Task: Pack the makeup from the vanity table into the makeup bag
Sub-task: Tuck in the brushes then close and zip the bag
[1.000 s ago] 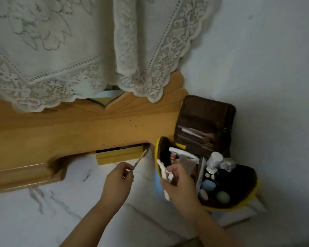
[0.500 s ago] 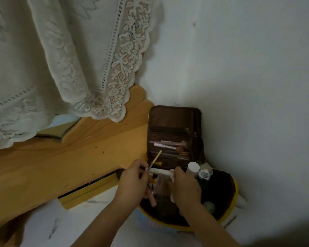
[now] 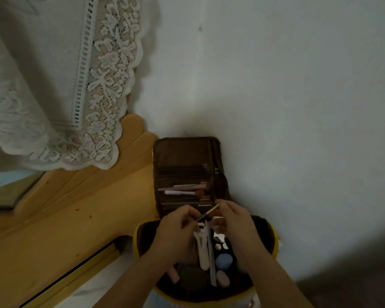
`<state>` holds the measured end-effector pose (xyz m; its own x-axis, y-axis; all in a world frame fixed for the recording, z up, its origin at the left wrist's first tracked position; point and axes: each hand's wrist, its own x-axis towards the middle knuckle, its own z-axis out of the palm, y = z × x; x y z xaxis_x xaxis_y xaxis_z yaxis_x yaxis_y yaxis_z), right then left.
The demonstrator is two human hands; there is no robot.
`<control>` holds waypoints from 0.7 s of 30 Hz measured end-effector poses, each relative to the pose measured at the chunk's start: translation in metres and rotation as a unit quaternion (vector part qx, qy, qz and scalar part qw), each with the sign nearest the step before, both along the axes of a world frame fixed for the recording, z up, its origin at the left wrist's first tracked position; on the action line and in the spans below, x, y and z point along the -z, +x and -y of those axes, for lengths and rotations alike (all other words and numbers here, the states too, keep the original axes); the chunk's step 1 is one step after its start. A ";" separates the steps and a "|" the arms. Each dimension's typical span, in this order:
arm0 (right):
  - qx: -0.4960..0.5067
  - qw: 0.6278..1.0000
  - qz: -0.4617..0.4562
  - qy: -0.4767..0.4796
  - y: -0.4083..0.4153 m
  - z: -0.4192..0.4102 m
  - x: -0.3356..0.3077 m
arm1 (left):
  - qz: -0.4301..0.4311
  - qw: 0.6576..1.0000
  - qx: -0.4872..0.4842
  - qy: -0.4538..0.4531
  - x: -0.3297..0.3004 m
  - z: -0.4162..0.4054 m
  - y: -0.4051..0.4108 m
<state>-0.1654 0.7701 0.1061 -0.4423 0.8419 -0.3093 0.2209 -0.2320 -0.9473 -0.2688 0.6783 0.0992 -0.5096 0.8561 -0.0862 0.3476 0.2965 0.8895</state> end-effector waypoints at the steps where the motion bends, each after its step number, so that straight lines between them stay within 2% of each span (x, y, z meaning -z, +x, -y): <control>1: 0.010 1.000 -0.016 -0.017 0.001 -0.005 -0.004 | -0.002 1.000 0.013 0.003 -0.001 -0.005 0.001; 5: 0.024 0.998 -0.052 0.016 0.004 -0.034 -0.013 | -0.001 0.999 0.032 0.012 -0.004 -0.031 -0.001; 7: 0.064 0.995 -0.064 0.050 0.005 -0.056 -0.019 | -0.009 1.000 0.017 0.013 -0.005 -0.044 -0.006; 11: 0.150 0.978 -0.077 0.121 0.009 -0.120 -0.025 | -0.098 0.992 -0.065 -0.055 0.002 -0.073 -0.026; 14: 0.148 0.977 -0.020 0.154 0.004 -0.158 -0.012 | -0.155 0.972 -0.139 -0.109 0.014 -0.093 -0.046; 17: 0.135 0.981 0.017 0.138 -0.011 -0.175 0.010 | -0.198 0.944 -0.209 -0.160 0.022 -0.105 -0.064; 21: 0.090 0.994 0.020 0.054 -0.031 -0.183 0.032 | -0.185 0.920 -0.279 -0.202 0.027 -0.110 -0.083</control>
